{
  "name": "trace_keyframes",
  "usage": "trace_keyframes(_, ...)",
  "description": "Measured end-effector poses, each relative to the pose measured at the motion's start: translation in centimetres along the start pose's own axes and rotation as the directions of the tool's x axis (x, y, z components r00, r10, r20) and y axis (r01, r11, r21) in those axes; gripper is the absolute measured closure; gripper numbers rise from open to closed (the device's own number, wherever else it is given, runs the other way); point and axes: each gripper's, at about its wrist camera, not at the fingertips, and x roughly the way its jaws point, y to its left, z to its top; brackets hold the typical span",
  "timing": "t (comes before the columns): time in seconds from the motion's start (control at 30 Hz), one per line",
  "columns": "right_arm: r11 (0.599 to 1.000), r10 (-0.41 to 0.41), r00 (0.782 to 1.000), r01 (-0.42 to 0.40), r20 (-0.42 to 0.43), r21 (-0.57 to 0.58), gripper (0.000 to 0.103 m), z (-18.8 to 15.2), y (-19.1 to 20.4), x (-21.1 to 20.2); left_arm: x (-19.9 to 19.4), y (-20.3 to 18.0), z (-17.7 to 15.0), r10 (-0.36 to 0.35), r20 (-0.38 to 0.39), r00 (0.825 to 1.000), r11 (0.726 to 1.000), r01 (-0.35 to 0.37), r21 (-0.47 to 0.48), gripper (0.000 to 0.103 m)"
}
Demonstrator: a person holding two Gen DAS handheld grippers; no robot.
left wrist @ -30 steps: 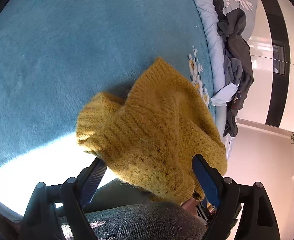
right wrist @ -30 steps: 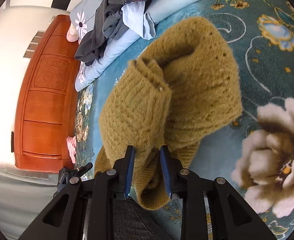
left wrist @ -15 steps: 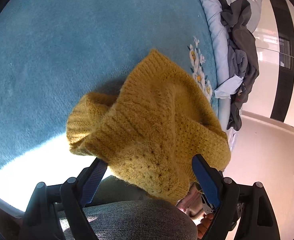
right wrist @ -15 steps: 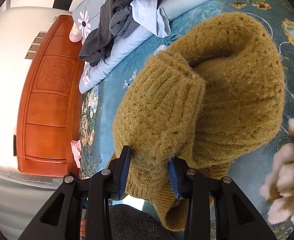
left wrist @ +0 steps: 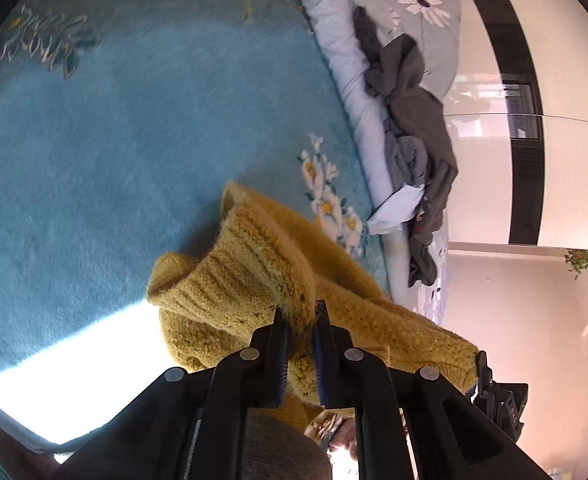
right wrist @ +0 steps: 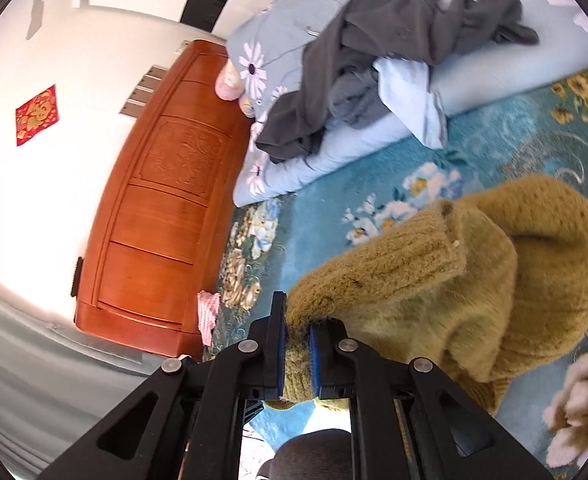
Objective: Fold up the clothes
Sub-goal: 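Grasp the sweater with the left tool while the right tool holds another edge, then lift the sweater with both tools and spread it flat on the blanket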
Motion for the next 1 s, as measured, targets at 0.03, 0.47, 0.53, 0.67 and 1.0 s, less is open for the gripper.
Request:
trace_keyframes(0.03, 1.000, 0.021, 1.000, -0.021, 0.011, -0.019, 0.093, 0.5, 1.3, -0.4, -1.3, -1.4, 0.6, -0.026, 0.032, 0.999, 0.999, 0.025, 0.022, 0.092)
trace_keyframes(0.47, 0.914, 0.253, 0.930, -0.140, 0.266, -0.382, 0.093, 5.6, 23.0, -12.1, -20.8, -23.9, 2.1, -0.347, 0.315, 0.883, 0.859, 0.165, 0.485, 0.094)
trace_keyframes(0.53, 0.891, 0.276, 0.918, -0.135, 0.283, -0.433, 0.093, 5.1, 25.3, -14.2, -23.6, -25.0, 0.9, -0.375, 0.346, 0.860, 0.834, 0.149, 0.532, 0.094)
trace_keyframes(0.67, 0.852, 0.310, 0.911, -0.139, 0.272, -0.505, 0.093, 2.2, 27.3, -16.6, -27.8, -25.3, -1.9, -0.395, 0.408, 0.823, 0.803, 0.093, 0.589, 0.093)
trace_keyframes(1.0, 0.769, 0.379, 0.908, -0.202, 0.177, -0.607, 0.094, -4.4, 28.2, -18.7, -31.2, -22.9, -5.9, -0.352, 0.522, 0.777, 0.781, -0.064, 0.622, 0.093)
